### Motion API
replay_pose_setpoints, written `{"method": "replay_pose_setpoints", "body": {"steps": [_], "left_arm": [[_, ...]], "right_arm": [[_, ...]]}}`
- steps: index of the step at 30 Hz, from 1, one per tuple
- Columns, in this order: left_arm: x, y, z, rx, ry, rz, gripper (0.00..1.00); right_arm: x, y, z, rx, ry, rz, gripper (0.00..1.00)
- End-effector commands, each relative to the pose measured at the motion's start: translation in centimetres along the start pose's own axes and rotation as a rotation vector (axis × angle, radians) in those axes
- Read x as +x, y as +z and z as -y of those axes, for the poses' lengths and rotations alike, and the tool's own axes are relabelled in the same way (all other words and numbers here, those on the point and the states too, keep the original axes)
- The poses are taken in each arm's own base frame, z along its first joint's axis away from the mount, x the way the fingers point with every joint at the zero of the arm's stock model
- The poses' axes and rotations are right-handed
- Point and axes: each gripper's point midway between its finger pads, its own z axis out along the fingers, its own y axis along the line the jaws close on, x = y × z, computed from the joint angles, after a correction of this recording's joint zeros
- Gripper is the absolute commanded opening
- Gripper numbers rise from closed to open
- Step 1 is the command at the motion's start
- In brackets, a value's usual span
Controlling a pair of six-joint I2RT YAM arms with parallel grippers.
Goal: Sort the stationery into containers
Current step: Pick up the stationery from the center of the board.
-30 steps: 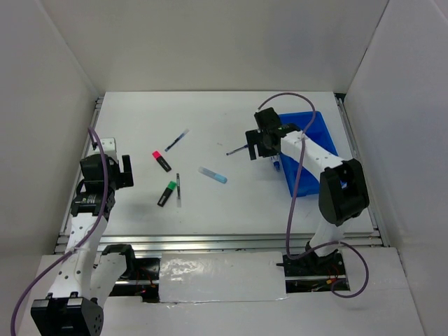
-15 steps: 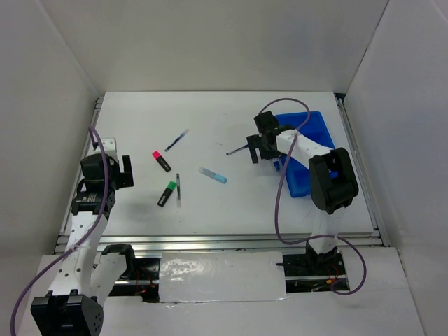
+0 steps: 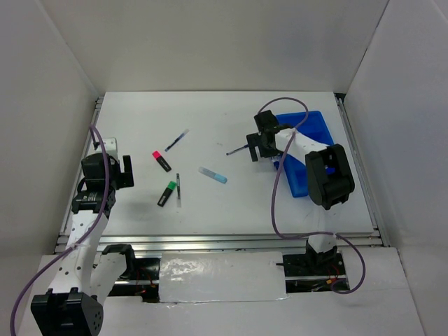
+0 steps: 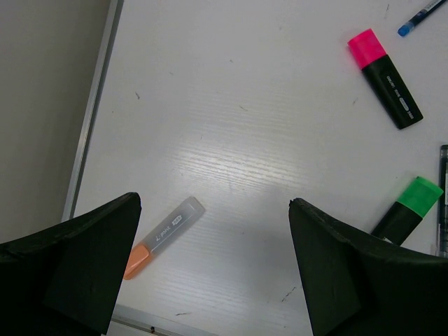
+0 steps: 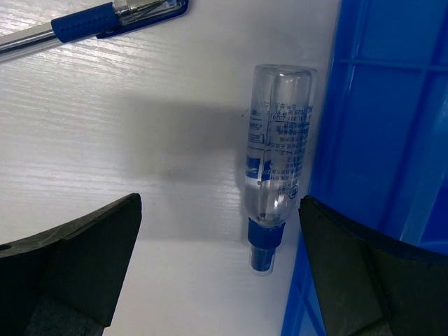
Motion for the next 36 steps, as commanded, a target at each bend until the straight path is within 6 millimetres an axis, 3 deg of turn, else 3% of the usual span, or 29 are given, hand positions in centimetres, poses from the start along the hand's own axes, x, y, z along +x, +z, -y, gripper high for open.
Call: {"method": "replay_pose_setpoints", "body": {"steps": [1,11,21,30,36], "left_arm": [[-1.1,-0.1,-0.1,0.004,0.011,0.035,0.99],[-1.0,0.0,-0.1,0.000,0.008,0.034,0.99],[-1.0,0.0,-0.2,-0.002,0.012,0.032,0.99],[-1.0,0.0,-0.2,-0.002,0.013,0.031,0.99],[-1.0,0.0,-0.2,-0.005,0.013,0.031,0.99]], "right_arm": [[-2.8,0.0,0.6,0.017,0.027,0.076,1.00],[-3.1,0.4,0.1,-0.009,0.030,0.039,1.00],[-2.4,1.6,-0.7,-0.067,0.039,-0.031,0.85],[-1.8,1.9,-1.2,-0.090,0.068,-0.060,0.84],[-1.8,1.7,-1.5,-0.115,0.062,-0.070,0.51]]}}
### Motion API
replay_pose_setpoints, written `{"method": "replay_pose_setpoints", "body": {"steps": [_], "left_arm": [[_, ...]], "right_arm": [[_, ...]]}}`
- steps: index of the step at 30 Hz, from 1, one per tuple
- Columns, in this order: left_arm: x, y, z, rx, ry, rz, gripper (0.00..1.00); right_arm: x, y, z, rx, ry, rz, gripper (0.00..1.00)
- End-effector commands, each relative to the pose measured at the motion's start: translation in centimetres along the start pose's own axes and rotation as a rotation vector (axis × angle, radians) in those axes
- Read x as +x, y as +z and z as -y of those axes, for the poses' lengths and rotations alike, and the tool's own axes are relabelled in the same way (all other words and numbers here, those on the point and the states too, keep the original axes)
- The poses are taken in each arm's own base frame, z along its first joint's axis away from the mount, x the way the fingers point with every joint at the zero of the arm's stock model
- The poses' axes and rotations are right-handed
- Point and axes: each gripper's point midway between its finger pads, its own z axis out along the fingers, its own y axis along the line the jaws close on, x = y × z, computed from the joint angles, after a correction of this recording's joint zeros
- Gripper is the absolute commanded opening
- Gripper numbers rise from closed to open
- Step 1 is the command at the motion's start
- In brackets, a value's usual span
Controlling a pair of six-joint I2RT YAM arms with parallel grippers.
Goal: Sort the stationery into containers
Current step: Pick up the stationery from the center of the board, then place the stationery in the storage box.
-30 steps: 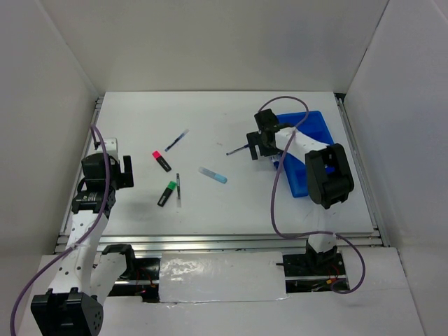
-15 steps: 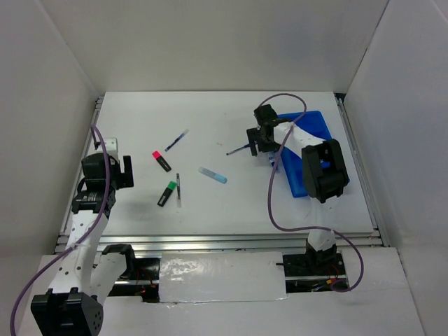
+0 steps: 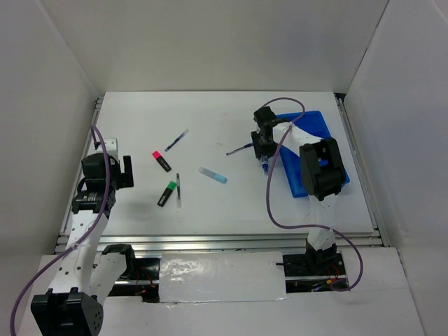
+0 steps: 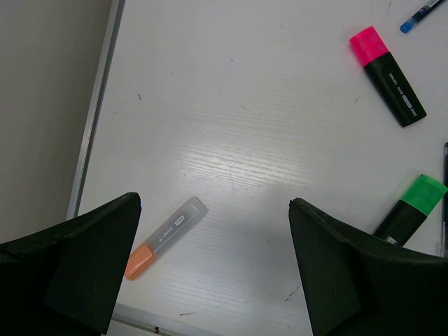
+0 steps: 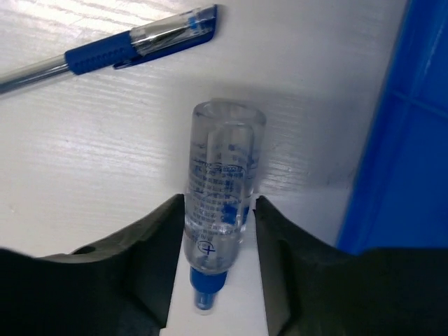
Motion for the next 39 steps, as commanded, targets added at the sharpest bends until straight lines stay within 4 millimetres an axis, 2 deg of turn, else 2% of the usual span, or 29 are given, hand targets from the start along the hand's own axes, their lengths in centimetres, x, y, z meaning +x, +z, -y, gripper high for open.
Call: {"method": "replay_pose_setpoints", "body": {"steps": [1,2,6,7,8,10,12,14,15,18,19,20,22,23,24,26,28,29,31,32,33,39], "left_arm": [[-1.0,0.1,-0.2,-0.006,-0.005,0.029,0.99],[-1.0,0.0,-0.2,-0.006,-0.006,0.031,0.99],[-1.1,0.0,-0.1,-0.004,-0.005,0.033,0.99],[-1.1,0.0,-0.1,-0.004,-0.004,0.033,0.99],[-1.0,0.0,-0.2,-0.005,-0.004,0.029,0.99],[-0.9,0.0,-0.2,-0.006,-0.001,0.029,0.99],[-1.1,-0.1,-0.2,-0.005,-0.002,0.035,0.99],[-1.1,-0.1,-0.1,-0.002,-0.002,0.037,0.99],[-1.1,-0.1,-0.1,-0.001,0.000,0.037,0.99],[-1.1,-0.1,-0.1,0.002,0.000,0.039,0.99],[-1.2,-0.2,-0.1,0.005,0.001,0.042,0.99],[-1.1,-0.1,0.0,0.008,0.001,0.039,0.99],[-1.2,-0.3,0.1,0.014,0.002,0.048,0.99],[-1.2,-0.3,0.1,0.018,0.005,0.050,0.99],[-1.2,-0.3,0.2,0.023,0.004,0.052,0.99],[-1.3,-0.4,0.3,0.027,0.004,0.057,0.99],[-1.3,-0.4,0.2,0.022,0.002,0.061,0.99],[-1.4,-0.4,0.1,0.019,0.002,0.065,0.99],[-1.3,-0.4,0.0,0.013,0.004,0.063,0.99],[-1.4,-0.4,0.0,0.010,0.001,0.068,0.99],[-1.3,-0.5,0.0,0.011,0.001,0.069,0.99],[-1.5,-0.6,-0.1,0.010,-0.003,0.095,0.99]], "right_arm": [[-1.3,-0.7,-0.3,-0.028,0.019,0.020,0.46],[-1.3,-0.8,-0.6,-0.040,0.013,0.020,0.38],[-0.9,-1.0,-1.2,-0.053,-0.010,0.009,0.18],[-0.6,-1.0,-1.4,-0.056,-0.019,0.006,0.07],[-0.8,-1.4,-1.6,-0.060,-0.030,0.013,0.01],[-0.9,-2.3,-2.4,-0.081,-0.044,0.023,0.00],[-1.7,-4.6,-3.1,-0.124,-0.045,0.065,0.00],[-3.3,-8.0,-3.9,-0.187,-0.028,0.133,0.00],[-4.3,-10.5,-4.4,-0.232,-0.009,0.182,0.00],[-6.8,-14.4,-3.3,-0.262,0.085,0.299,0.00],[-7.8,-16.9,-3.0,-0.303,0.139,0.355,0.00],[-8.7,-18.0,-1.5,-0.301,0.195,0.395,0.00],[-10.2,-20.9,0.0,-0.338,0.298,0.475,0.00],[-10.8,-21.4,2.0,-0.320,0.373,0.501,0.00],[-11.6,-22.6,3.1,-0.322,0.480,0.534,0.00],[-12.1,-22.7,6.9,-0.243,0.637,0.570,0.00],[-12.5,-22.5,9.1,-0.226,0.782,0.579,0.00],[-12.7,-22.5,11.3,-0.228,0.855,0.590,0.00],[-13.3,-21.2,12.5,-0.270,0.966,0.552,0.00],[-13.9,-21.4,12.9,-0.298,0.994,0.549,0.00],[-14.0,-19.6,14.1,-0.298,1.057,0.516,0.00],[-15.6,-17.4,16.1,-0.284,1.133,0.521,0.00]]}}
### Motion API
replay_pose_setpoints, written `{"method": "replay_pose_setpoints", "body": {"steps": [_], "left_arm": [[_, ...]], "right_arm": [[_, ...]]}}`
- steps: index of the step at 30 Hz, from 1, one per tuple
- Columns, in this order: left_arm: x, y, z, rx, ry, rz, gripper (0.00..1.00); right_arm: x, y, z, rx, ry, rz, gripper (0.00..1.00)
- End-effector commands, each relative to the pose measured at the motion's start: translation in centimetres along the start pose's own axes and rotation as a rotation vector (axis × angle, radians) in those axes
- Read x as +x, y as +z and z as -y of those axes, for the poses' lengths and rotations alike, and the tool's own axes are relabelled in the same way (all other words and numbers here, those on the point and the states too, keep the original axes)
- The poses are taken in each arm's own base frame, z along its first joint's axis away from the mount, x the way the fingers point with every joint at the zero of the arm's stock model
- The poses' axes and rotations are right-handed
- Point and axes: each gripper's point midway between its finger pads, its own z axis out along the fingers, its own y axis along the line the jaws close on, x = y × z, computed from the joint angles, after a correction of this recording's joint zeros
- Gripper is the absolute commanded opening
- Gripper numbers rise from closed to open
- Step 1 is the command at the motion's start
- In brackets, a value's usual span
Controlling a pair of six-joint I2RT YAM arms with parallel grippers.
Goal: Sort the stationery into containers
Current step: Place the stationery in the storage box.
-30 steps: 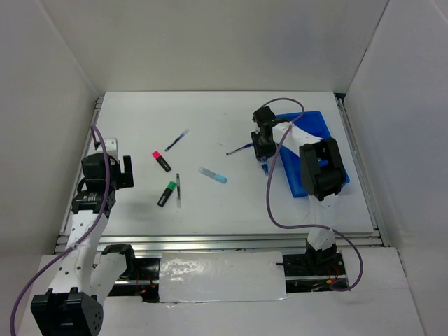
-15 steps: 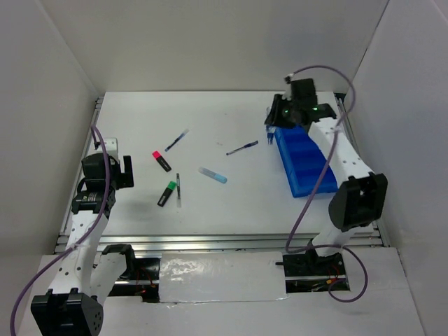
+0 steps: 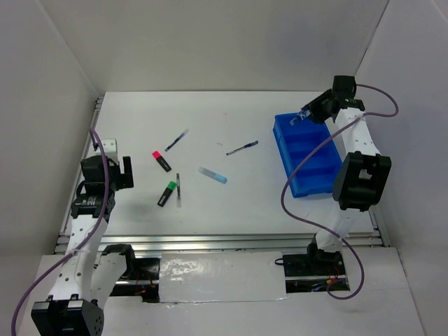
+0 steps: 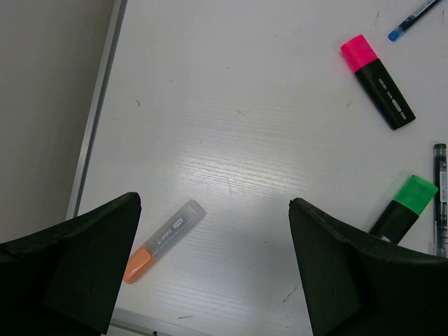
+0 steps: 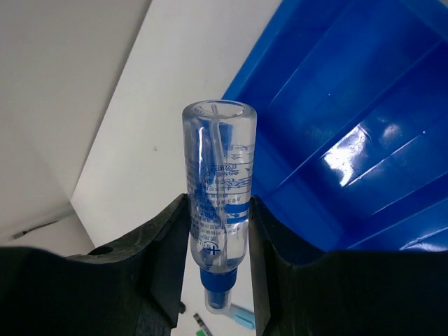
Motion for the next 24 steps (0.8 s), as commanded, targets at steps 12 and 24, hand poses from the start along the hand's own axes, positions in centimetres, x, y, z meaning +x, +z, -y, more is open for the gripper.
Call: {"method": "replay_pose_setpoints", "body": {"steps": [12,24], "left_arm": [[-1.1,0.0,-0.8,-0.043,-0.009,0.079,0.99],[-0.6,0.6,-1.5,-0.097,-0.023,0.060,0.99]], "right_arm": [[-3.6,4.3,-0.8,-0.009,0.165,0.052,0.02],[-2.1,7.7,0.8,0.020,0.183,0.000,0.57]]}}
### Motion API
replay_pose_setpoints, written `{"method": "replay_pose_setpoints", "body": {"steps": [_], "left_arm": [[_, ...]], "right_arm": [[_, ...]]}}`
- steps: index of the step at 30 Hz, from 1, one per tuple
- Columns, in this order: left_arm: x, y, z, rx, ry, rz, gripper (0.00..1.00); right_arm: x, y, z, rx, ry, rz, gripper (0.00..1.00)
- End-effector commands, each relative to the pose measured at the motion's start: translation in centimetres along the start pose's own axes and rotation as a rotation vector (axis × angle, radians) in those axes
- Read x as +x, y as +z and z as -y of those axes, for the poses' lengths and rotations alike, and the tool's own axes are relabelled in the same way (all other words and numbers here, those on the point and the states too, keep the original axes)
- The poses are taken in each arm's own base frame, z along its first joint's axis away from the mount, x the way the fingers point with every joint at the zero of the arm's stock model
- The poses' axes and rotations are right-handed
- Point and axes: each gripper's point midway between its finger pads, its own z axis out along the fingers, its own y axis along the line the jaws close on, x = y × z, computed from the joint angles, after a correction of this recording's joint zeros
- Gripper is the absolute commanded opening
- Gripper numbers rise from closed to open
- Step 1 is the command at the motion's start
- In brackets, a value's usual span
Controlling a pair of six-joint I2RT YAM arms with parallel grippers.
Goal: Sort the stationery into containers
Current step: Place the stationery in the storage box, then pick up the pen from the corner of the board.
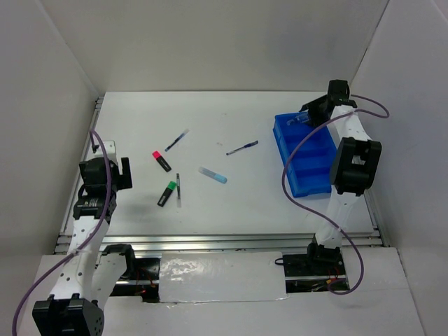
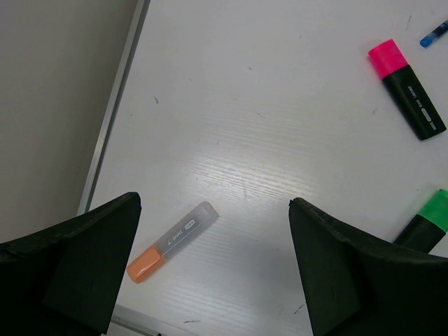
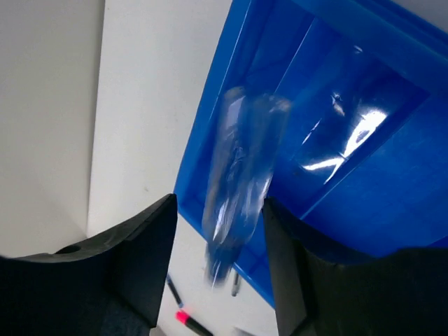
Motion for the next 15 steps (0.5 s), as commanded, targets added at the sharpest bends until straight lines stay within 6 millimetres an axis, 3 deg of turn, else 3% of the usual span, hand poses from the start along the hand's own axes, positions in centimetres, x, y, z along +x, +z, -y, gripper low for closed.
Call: {"method": "replay_pose_setpoints", "body": {"steps": [1,5,7,10,11,13,15], "left_arm": [[-1.2,0.2,-0.5,-0.028,-0.017,0.040,0.99],[-1.6,-0.3,-0.1,0.004,-0.001,0.053,0.99],[-2.2,-0.9,0.0,0.037,0.059,0.068,0.99],[-2.5,-2.2,1.1,0.146,0.171,0.066,0.98],[-2.5,-2.7,2.0,0.220,0.250,0.075,0.97],[-2.5,-3.8,1.9,0.246,0.330,0.090,0.96],[-1.8,-4.3,1.9,0.273,0.401,0.076,0.95]], "right_arm": [[-1.5,-0.8,-3.2,-0.100,-0.011,0.042,0.60],[-1.2,-1.8,-3.8,-0.138,-0.031,0.022,0.75],[-1.3,-3.5,-5.0,-0.192,-0.062,0.023,0.76],[-0.7,-6.8,-7.0,-0.304,-0.140,-0.004,0.76],[-0.3,-8.8,-7.8,-0.359,-0.207,-0.006,0.75],[0.5,-10.9,-8.7,-0.431,-0.299,-0.006,0.74],[1.9,-12.8,-8.4,-0.473,-0.420,-0.012,0.72]]}}
